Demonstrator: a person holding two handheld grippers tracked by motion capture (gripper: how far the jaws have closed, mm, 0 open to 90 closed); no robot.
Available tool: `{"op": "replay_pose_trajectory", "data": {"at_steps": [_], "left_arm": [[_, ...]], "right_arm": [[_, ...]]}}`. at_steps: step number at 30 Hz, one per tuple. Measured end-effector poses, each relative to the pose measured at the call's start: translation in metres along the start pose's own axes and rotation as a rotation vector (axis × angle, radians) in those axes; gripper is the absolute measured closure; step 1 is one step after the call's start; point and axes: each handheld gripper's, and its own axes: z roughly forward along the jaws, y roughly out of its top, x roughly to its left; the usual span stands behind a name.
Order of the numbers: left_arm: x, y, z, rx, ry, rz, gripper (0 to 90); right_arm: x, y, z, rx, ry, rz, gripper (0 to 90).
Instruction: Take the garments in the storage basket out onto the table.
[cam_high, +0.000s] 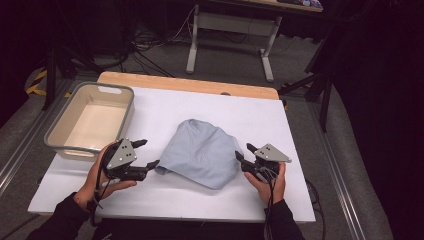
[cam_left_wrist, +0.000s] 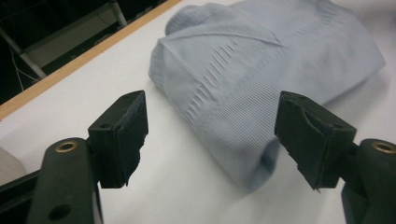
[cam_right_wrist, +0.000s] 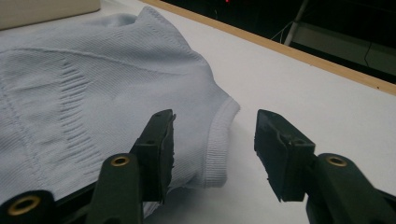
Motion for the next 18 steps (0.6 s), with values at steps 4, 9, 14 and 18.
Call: {"op": "replay_pose_trajectory", "data": {"at_steps": [4,9,14,18], "left_arm": [[0.002,0.005,0.014,0.021,-0.008,0.014,25.9],[0.007,0.014,0.043,0.052,0.019,0.041,26.8],[0.014,0.017,0.072,0.092,0.029,0.066,26.8],[0.019,0.016,0.09,0.129,-0.003,0.085,24.7]], "right_arm": [[0.003,-0.001,0.003,0.004,0.003,-0.011,43.0],[0.002,0.0,0.002,0.0,-0.007,-0.032,39.4],[-0.003,0.004,0.006,-0.02,0.004,-0.006,36.6],[-0.003,0.006,0.014,0.007,0.035,-0.005,38.9]]}}
